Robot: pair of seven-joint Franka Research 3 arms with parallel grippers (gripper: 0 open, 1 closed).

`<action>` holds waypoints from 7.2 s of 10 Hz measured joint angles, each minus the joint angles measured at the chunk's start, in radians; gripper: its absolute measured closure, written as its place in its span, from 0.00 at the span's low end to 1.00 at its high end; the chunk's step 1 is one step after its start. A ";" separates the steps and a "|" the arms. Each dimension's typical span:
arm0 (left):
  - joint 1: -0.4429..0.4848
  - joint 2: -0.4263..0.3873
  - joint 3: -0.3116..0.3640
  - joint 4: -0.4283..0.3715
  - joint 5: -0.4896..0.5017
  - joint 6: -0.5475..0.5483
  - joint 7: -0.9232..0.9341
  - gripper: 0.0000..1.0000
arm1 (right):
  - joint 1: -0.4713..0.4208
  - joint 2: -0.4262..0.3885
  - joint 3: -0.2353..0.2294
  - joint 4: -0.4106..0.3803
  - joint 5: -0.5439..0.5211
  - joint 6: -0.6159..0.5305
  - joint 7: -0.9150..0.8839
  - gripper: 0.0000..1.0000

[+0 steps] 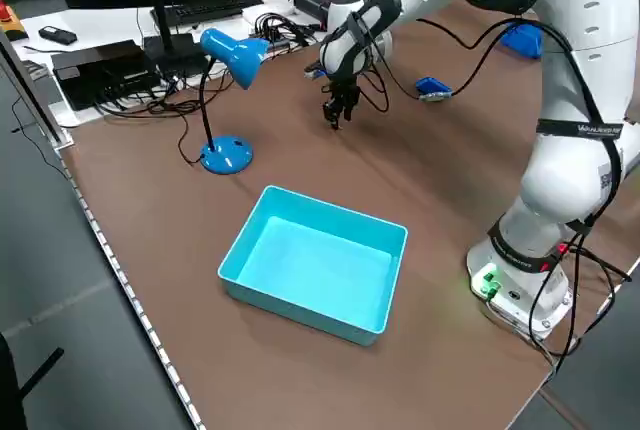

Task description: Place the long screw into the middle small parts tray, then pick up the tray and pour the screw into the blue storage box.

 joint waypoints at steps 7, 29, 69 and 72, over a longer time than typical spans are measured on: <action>0.000 0.018 0.000 0.017 0.000 0.000 -0.001 0.46 | -0.022 0.000 -0.007 -0.001 0.001 -0.014 0.000 0.00; -0.048 -0.164 -0.327 0.112 0.001 -0.162 -0.309 0.93 | -0.018 0.004 0.003 -0.007 0.001 -0.026 -0.001 0.00; 0.001 -0.572 0.038 0.371 -0.042 -0.903 0.172 0.00 | 0.742 0.679 0.025 -0.205 0.630 1.046 0.313 0.29; 0.002 -0.571 0.045 0.375 -0.041 -0.900 0.172 0.00 | 0.776 0.782 0.030 -0.114 0.632 1.094 0.459 0.36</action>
